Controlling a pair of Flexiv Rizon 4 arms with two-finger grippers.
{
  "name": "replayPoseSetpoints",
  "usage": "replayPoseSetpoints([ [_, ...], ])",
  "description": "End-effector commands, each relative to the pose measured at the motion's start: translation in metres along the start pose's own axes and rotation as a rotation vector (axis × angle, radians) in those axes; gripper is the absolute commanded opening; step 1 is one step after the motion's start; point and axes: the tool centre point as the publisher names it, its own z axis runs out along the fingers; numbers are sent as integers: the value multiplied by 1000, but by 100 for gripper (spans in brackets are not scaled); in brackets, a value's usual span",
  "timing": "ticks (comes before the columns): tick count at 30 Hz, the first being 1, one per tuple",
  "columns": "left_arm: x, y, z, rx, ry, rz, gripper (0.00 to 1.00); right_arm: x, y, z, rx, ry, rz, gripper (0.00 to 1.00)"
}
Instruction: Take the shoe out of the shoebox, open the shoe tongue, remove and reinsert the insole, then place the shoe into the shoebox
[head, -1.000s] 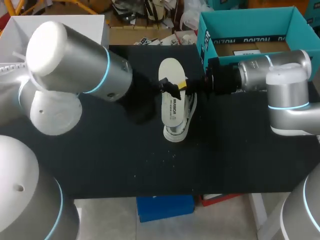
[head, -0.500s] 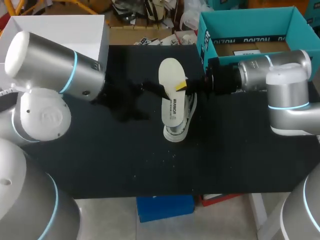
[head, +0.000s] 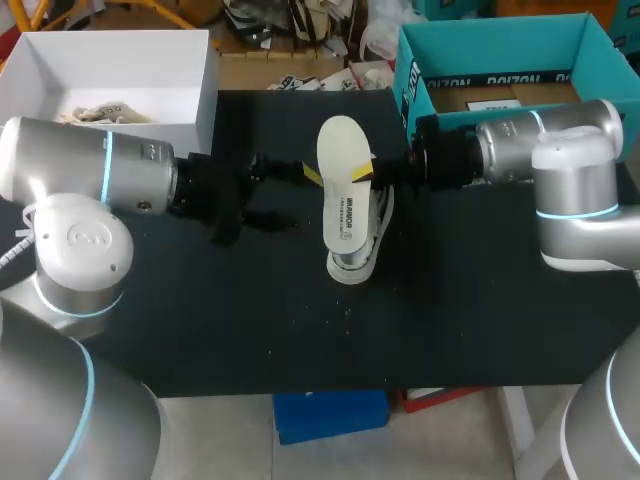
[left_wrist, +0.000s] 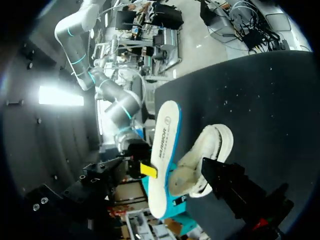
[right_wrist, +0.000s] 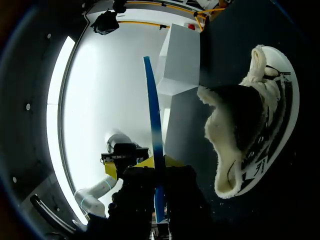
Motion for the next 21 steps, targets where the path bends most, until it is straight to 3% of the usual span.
replayPoseSetpoints([
  [1,7,-7,5,-159,-395,42,100,0,1,1,1,-1,1,0],
  [9,13,10,15,-140,-520,-1,100,0,1,1,1,-1,1,0],
  [11,14,14,18,-134,-540,-6,88,0,1,1,1,-1,1,0],
  [13,13,17,21,-135,-557,0,92,0,1,1,1,-1,1,0],
  [17,10,23,26,-129,-574,19,79,0,1,1,1,-1,1,0],
  [20,7,28,31,-128,-566,45,78,0,1,1,1,-1,1,0],
  [21,6,29,32,-127,-566,49,74,0,1,1,1,-1,1,0],
])
